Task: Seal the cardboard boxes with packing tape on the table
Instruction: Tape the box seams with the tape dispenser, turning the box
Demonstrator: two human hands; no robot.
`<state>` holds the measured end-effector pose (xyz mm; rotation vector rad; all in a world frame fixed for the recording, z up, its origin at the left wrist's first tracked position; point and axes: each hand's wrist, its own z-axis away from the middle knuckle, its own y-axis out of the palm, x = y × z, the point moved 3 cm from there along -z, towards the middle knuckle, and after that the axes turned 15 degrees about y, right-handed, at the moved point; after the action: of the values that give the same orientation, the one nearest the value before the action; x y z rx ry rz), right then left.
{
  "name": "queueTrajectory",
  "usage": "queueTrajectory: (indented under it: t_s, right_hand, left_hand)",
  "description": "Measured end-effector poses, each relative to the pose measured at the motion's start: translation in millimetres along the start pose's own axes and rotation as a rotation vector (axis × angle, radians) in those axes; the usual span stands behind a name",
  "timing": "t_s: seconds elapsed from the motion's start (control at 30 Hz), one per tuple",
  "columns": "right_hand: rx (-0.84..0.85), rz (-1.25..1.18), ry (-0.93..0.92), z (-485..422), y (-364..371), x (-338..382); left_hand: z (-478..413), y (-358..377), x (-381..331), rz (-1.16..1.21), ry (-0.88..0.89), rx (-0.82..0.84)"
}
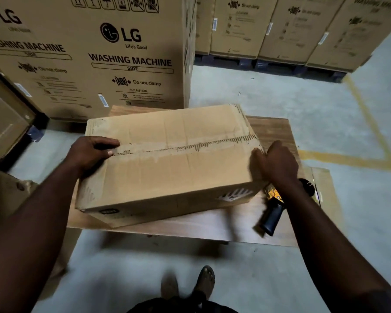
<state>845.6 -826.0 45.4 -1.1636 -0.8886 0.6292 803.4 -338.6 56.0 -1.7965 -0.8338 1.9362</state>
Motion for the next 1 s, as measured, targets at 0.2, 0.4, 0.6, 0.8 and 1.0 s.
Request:
queueTrajectory:
  t_s: [0.2,0.4,0.6,0.8,1.0]
  right_hand:
    - [0.426,-0.315,0.135,-26,35,-10]
    - [0.400,-0.363,0.158,-1,34,-35]
    - [0.422,-0.489,0.253,22,29,-52]
    - [0.790,-1.112,0.426,28,33,-76]
    - [0.596,-1.052,0.739,23,74,-149]
  left_hand:
    - [-2,5,-9,0.011,0.007,0.012]
    - [-13,10,-23,0.015,0.033,0.069]
    - [-26,18,-34,0.029,0.092,0.115]
    - [-26,26,-36,0.054,0.119,0.045]
    - [-26,28,-30,0.144,0.115,-0.011]
